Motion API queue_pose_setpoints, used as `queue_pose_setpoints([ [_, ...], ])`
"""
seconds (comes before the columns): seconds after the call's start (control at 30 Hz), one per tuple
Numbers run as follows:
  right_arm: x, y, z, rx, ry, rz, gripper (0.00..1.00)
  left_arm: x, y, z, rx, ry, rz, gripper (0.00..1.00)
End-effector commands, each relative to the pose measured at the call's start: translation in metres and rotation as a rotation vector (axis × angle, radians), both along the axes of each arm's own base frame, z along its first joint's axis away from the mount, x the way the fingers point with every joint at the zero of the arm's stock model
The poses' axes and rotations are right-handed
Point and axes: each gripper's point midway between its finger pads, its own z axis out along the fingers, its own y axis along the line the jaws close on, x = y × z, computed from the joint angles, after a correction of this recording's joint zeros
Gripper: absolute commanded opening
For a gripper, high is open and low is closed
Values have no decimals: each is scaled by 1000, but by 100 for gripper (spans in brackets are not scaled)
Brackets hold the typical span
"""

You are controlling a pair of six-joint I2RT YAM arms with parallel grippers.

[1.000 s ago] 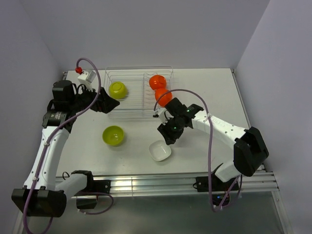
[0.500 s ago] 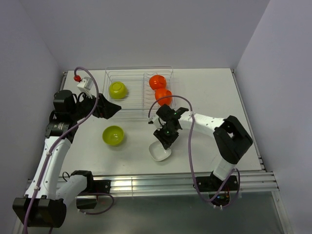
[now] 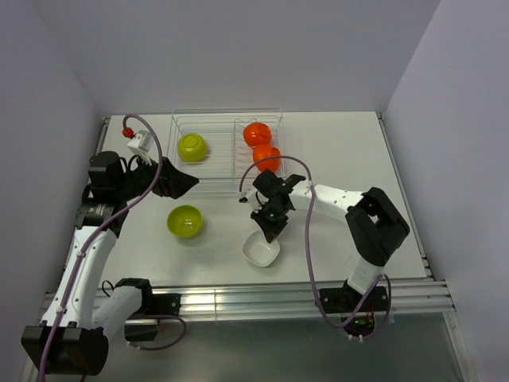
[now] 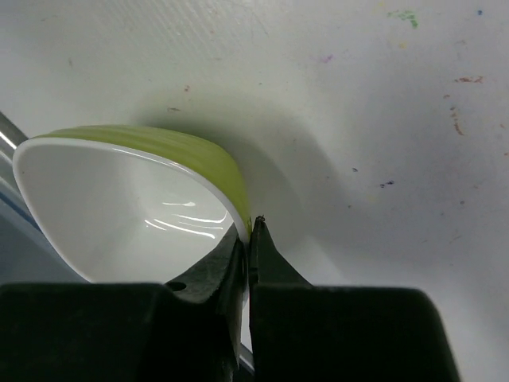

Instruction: Load the bowls into the dish rack

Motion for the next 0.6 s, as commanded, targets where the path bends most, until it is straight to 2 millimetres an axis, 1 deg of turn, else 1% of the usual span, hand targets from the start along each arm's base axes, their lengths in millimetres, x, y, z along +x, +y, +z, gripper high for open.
queue_pose_setpoints([
  [0.0,2,28,45,173,-45,42,0,-4,-3,13,-17,-56,-32,99],
  [0.07,3,37,63,240,-62,53,0,-7,-6,16,-25,-54,-52,99],
  [0.1,1,41,76,286,-69,60,0,-7,-7,16,-28,-48,-61,99],
  [0.17,6,49,96,338,-96,67,0,-10,-10,24,-39,-54,-87,100],
  [0.2,10,53,109,371,-113,62,0,-10,-10,29,-50,-55,-87,99],
  [0.3,19,58,130,435,-139,49,0,-11,-13,41,-74,-76,-101,99],
  [0.37,24,63,149,489,-153,38,0,-12,-15,48,-91,-75,-106,99],
  [0.4,29,64,162,518,-169,26,0,-12,-16,54,-103,-77,-113,99],
  [0.47,33,68,179,574,-174,23,0,-13,-18,60,-116,-79,-130,99],
  [0.5,38,69,194,606,-192,17,0,-15,-20,66,-132,-74,-147,100],
  [0.53,45,66,202,626,-204,2,0,-17,-22,71,-141,-85,-158,100],
  [0.57,47,66,212,651,-206,5,0,-17,-23,75,-150,-87,-167,99],
])
